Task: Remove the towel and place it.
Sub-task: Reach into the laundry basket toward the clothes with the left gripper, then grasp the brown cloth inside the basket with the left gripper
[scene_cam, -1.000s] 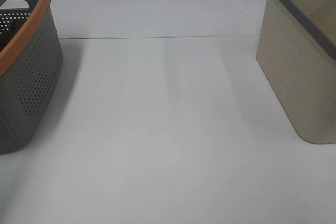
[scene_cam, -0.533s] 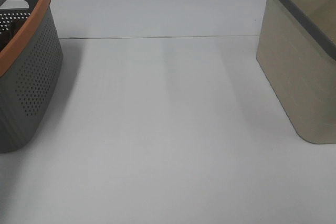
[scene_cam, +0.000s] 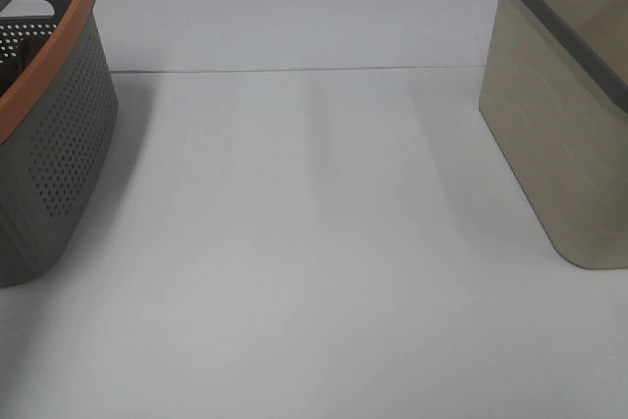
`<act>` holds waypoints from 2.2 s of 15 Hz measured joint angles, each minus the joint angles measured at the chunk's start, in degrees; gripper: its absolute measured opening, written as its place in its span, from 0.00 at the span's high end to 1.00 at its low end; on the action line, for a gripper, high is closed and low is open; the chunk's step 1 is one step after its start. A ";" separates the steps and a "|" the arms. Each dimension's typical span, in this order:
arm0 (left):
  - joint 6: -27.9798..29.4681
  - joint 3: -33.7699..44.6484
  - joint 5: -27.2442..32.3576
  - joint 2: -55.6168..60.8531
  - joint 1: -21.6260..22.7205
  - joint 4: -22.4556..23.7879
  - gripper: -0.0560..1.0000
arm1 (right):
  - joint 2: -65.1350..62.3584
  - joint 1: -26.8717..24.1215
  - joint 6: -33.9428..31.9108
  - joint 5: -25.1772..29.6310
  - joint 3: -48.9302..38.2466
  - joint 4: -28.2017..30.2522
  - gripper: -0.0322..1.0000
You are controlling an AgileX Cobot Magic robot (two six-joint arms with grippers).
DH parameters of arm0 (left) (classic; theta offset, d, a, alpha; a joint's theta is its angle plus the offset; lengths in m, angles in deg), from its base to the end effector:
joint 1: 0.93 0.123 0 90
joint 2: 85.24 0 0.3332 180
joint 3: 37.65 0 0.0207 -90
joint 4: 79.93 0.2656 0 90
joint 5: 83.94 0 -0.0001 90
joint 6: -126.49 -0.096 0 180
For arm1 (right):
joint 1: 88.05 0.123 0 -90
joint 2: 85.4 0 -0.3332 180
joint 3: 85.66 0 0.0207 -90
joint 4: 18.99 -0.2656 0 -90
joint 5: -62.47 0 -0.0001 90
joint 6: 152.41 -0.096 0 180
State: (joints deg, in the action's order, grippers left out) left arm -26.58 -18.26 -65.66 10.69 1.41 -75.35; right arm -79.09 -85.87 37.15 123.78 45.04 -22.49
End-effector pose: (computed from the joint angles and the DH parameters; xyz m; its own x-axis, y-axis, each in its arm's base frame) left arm 0.3100 0.0151 0.3622 -0.4607 -0.4030 -0.7908 -0.2589 0.9132 -0.3146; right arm -0.0384 0.0037 0.2833 -0.4357 -0.1536 -0.8869 -0.1468 0.9843 -0.0983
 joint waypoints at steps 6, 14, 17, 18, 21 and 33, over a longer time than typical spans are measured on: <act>0.00 -13.92 15.24 -8.54 0.00 2.98 0.28 | 0.00 0.00 0.00 0.00 0.00 0.00 0.25; -5.04 -27.90 29.79 -18.39 11.17 -6.99 0.28 | 0.00 0.00 0.00 0.00 0.00 0.00 0.25; -10.43 -27.96 30.08 -21.49 15.64 -16.67 0.28 | 0.00 0.00 0.00 0.00 0.00 0.00 0.25; -11.06 -27.96 30.19 -22.52 16.44 -17.82 0.28 | 0.00 0.00 0.00 0.00 0.00 0.00 0.25; -11.52 -30.42 34.49 -27.27 16.73 -18.11 0.28 | 0.00 0.00 0.00 0.00 0.00 0.00 0.25; -11.63 -41.65 39.48 -40.11 16.73 -23.95 0.39 | 0.00 0.00 0.00 0.00 0.00 0.00 0.25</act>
State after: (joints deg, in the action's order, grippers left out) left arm -38.21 -59.91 -26.18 -29.41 18.14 -99.30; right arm -79.09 -85.87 37.15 123.78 45.04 -22.49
